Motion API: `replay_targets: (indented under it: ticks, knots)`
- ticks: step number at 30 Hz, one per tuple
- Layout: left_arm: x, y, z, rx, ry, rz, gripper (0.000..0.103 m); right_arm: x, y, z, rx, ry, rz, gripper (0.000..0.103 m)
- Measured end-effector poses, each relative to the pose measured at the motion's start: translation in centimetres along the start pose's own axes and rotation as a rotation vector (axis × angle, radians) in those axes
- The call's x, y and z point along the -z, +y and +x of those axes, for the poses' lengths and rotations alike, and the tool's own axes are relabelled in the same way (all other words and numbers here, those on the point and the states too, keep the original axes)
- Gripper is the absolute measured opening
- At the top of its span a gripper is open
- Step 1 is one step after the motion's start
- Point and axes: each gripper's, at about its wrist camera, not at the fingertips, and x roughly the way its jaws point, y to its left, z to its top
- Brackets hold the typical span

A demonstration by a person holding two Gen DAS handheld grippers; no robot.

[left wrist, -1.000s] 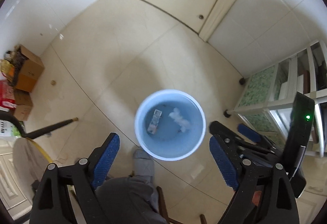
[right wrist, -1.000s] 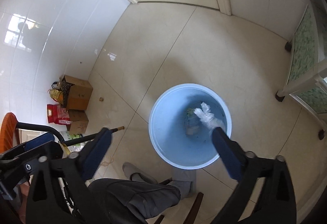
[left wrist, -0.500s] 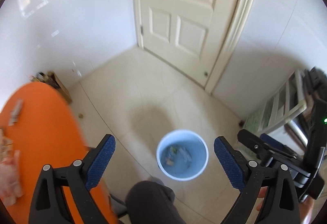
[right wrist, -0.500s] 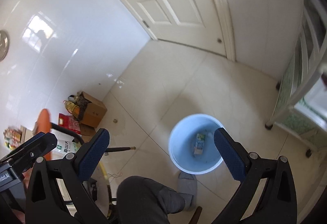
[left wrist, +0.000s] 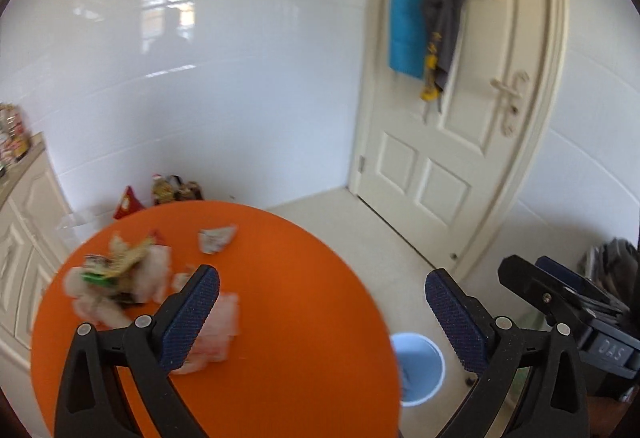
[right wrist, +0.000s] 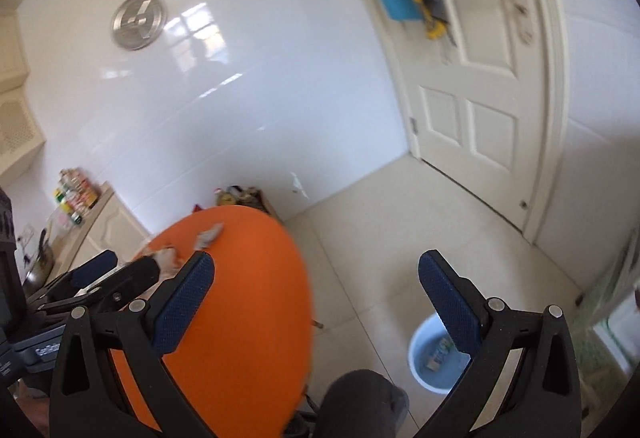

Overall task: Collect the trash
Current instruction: 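Move both tools back over the orange table, then grasp the green snack bag with the left tool while the right tool grasps the pink plastic bag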

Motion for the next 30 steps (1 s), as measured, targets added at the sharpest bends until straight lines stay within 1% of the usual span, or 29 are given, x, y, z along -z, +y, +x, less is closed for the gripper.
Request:
replay_targets:
  ticks: [1,2,3,4,5,6,8,9,10,12,13,16,18,20,21,23,24,27,30]
  knots:
    - [0.4,1.7,-2.0,-0.02,-0.022,-0.027,0.102,0.0,1.3,-0.1,-0.011,-0.005,-0.026,0.103]
    - [1.3,2.3,-2.9,-0.035,-0.037,-0.043,0.102,-0.2,3.1,-0.2,-0.028,-0.012,-0.057,0.103]
    - [2.0,3.9,-4.8,-0.06,-0.06,-0.066,0.102,-0.1,4.5,-0.2,-0.048,-0.016,-0.081,0.103]
    - [3.0,4.4,-5.4,-0.081,-0.073,-0.082,0.102,0.2,5.4,-0.2,-0.061,-0.019,-0.103,0.103]
    - [3.8,5.4,-6.9,-0.106,-0.088,-0.102,0.102,0.2,7.0,-0.2,-0.074,-0.023,-0.134,0.103]
    - [4.6,6.2,-8.0,-0.128,-0.101,-0.117,0.102,0.4,7.8,-0.2,-0.083,-0.025,-0.154,0.103]
    - [6.2,7.1,-9.6,-0.166,-0.123,-0.139,0.102,0.7,10.3,0.0,-0.117,-0.026,-0.202,0.103]
    - [7.2,8.1,-11.1,-0.192,-0.136,-0.152,0.102,0.9,11.1,0.1,-0.127,-0.025,-0.218,0.103]
    - [8.4,8.0,-11.3,-0.214,-0.144,-0.162,0.102,1.1,12.2,0.3,-0.137,-0.025,-0.243,0.103]
    - [10.2,8.9,-13.0,-0.249,-0.158,-0.191,0.102,1.4,13.6,0.5,-0.156,-0.024,-0.273,0.103]
    - [11.3,9.7,-14.4,-0.264,-0.167,-0.206,0.102,1.7,14.3,0.6,-0.167,-0.02,-0.287,0.103]
    - [13.3,9.4,-15.2,-0.318,-0.175,-0.232,0.102,2.1,15.8,1.0,-0.184,-0.008,-0.321,0.103]
    - [14.7,9.5,-15.4,-0.337,-0.162,-0.254,0.102,2.4,16.4,1.4,-0.188,0.003,-0.334,0.103]
    - [15.5,9.1,-15.1,-0.353,-0.146,-0.279,0.102,2.7,16.9,1.7,-0.194,0.012,-0.342,0.103]
    - [14.6,8.8,-14.2,-0.354,-0.138,-0.289,0.102,2.7,17.2,1.8,-0.192,0.016,-0.347,0.103]
    - [14.3,8.6,-14.0,-0.357,-0.127,-0.303,0.102,2.7,17.6,2.1,-0.192,0.021,-0.352,0.103]
    - [14.8,8.4,-14.3,-0.36,-0.126,-0.306,0.102,2.7,17.9,2.2,-0.191,0.023,-0.355,0.103]
    - [13.8,7.8,-14.1,-0.365,-0.123,-0.305,0.102,2.7,18.3,2.7,-0.189,0.026,-0.359,0.103]
    - [12.9,7.7,-12.8,-0.363,-0.094,-0.309,0.102,3.3,18.3,4.6,-0.173,0.072,-0.355,0.103]
